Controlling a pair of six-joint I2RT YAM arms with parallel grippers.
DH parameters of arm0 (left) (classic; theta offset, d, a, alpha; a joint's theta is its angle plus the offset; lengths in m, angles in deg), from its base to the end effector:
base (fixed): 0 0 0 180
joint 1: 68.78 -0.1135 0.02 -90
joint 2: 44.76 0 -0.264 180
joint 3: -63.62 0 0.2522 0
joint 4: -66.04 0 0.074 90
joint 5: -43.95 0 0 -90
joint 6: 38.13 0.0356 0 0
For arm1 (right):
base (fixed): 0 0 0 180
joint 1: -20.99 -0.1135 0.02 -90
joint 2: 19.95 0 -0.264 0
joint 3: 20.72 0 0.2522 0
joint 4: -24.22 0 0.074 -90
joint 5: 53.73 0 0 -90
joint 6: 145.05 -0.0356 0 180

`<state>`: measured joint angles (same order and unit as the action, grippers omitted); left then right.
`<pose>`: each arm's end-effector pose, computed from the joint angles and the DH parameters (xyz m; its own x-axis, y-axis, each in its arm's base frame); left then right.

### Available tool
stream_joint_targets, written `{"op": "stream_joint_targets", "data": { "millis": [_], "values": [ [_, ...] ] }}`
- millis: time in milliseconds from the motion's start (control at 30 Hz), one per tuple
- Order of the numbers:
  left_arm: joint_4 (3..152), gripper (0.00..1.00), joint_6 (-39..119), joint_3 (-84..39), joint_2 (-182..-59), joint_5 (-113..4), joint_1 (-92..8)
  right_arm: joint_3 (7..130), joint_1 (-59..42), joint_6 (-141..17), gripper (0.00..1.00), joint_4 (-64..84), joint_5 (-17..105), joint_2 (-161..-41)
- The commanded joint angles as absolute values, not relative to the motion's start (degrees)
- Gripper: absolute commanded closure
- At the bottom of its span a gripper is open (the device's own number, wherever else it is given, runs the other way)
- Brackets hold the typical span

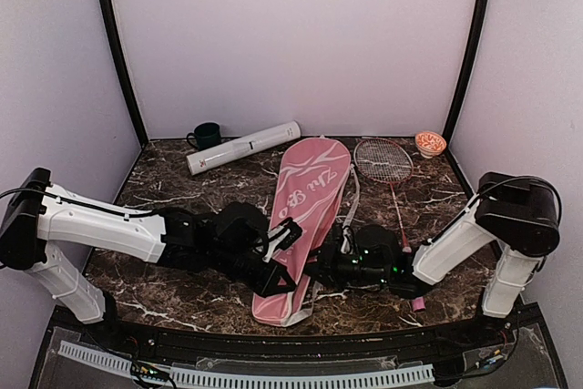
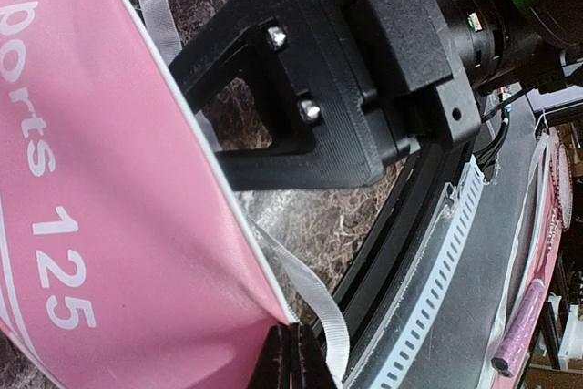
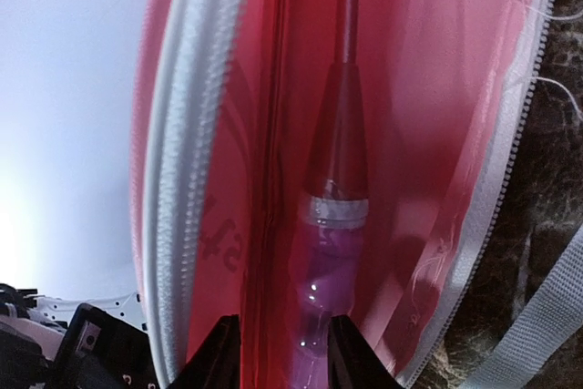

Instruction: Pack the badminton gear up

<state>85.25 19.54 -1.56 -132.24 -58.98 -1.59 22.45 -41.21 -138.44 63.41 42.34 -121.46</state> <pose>0.1179 -0.3009 0.2095 -0.7323 0.3967 -0.5534 0.6766 0.5155 -0.5258 0.1405 0.2746 0.1216 -0.9377 0.3395 -0.0743 0.0454 0.3315 0.9424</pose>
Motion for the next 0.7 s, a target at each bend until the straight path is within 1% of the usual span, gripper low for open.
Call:
{"op": "stream_joint_targets", "data": {
  "millis": [0, 100, 167, 267, 433, 600, 667],
  "values": [
    [82.81, 1.0, 18.69, -0.54, -130.08, -61.77, -2.28, 21.09, -41.02, -138.28, 0.74, 68.07, 43.36, -120.67],
    [81.56, 1.0, 18.18, 0.38, -130.02, -61.88, -2.59, 20.9, -41.07, -137.31, 0.88, 62.62, 43.65, -119.13],
    [80.86, 1.0, 17.96, 0.57, -129.93, -61.85, -2.73, 22.2, -41.09, -135.75, 0.93, 56.95, 43.89, -118.89],
    [80.08, 1.0, 18.22, 0.15, -130.31, -62.48, -2.78, 24.04, -41.2, -134.56, 0.95, 53.39, 44.47, -120.21],
    [79.17, 1.0, 18.52, -0.37, -131.01, -63.65, -2.83, 28.67, -41.32, -133.4, 0.96, 52.95, 47.89, -124.24],
    [78.63, 1.0, 18.19, -0.12, -131.33, -64.22, -2.78, 30.67, -41.33, -133.67, 0.94, 60.49, 49.47, -125.94],
    [77.94, 1.0, 17.97, 0.29, -131.33, -64.41, -2.78, 30.73, -41.24, -133.88, 0.91, 64.02, 49.87, -126.51]
  ]
}}
